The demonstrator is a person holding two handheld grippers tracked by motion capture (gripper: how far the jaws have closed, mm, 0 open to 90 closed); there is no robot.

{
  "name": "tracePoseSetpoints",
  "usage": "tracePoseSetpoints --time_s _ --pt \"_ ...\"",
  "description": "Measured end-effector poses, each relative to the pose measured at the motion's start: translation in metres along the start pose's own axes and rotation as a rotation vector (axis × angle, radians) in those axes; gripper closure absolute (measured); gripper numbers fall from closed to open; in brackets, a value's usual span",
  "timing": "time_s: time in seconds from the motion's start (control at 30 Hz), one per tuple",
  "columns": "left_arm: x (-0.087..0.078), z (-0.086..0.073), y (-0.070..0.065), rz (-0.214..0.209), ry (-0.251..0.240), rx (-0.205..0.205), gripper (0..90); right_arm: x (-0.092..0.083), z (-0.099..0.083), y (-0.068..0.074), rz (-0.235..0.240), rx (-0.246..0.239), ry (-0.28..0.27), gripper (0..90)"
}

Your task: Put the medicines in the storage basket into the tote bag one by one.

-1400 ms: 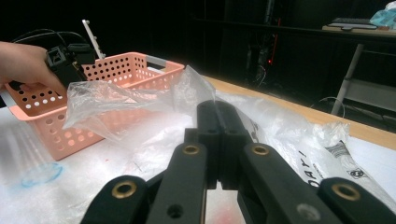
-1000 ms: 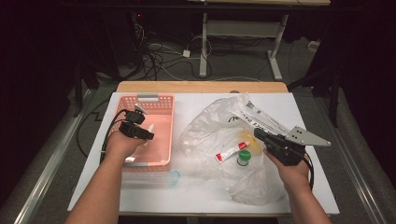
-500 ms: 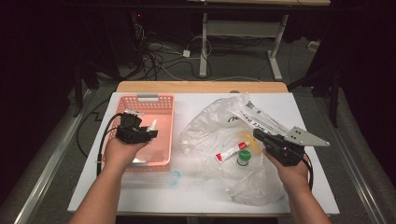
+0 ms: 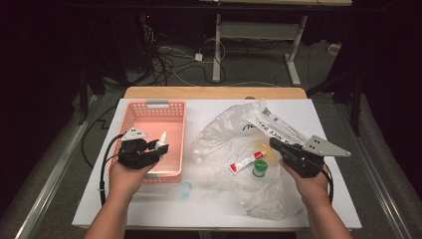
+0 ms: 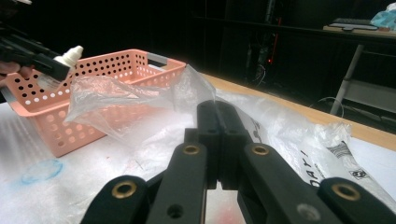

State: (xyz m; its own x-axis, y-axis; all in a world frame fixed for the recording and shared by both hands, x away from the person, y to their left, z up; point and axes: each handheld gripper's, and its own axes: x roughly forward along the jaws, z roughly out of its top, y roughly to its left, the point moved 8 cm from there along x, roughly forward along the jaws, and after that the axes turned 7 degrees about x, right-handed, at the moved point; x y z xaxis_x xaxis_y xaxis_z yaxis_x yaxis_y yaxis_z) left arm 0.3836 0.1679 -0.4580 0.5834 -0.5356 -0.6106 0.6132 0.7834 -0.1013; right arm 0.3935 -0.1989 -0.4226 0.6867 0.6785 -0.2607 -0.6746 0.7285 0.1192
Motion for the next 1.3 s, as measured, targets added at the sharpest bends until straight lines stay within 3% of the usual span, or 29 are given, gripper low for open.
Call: tracePoseSetpoints --time_s 0.37,0.6,0.8,1.3 --pt "-0.015 -0.004 -0.022 -0.049 -0.072 0.017 58.2 -0.001 0.0 -0.001 -0.002 0.009 -0.003 90.0" --pt "-0.02 -0.005 -0.038 -0.078 -0.093 0.042 58.2 -0.001 0.001 0.001 -0.003 0.0 -0.004 90.0" --pt "-0.021 -0.003 -0.051 -0.109 -0.115 0.05 58.2 -0.001 0.001 0.001 -0.002 0.001 -0.007 90.0" --pt "-0.008 0.001 -0.094 -0.195 -0.132 0.135 58.1 -0.002 0.004 0.003 0.004 -0.006 -0.013 90.0"
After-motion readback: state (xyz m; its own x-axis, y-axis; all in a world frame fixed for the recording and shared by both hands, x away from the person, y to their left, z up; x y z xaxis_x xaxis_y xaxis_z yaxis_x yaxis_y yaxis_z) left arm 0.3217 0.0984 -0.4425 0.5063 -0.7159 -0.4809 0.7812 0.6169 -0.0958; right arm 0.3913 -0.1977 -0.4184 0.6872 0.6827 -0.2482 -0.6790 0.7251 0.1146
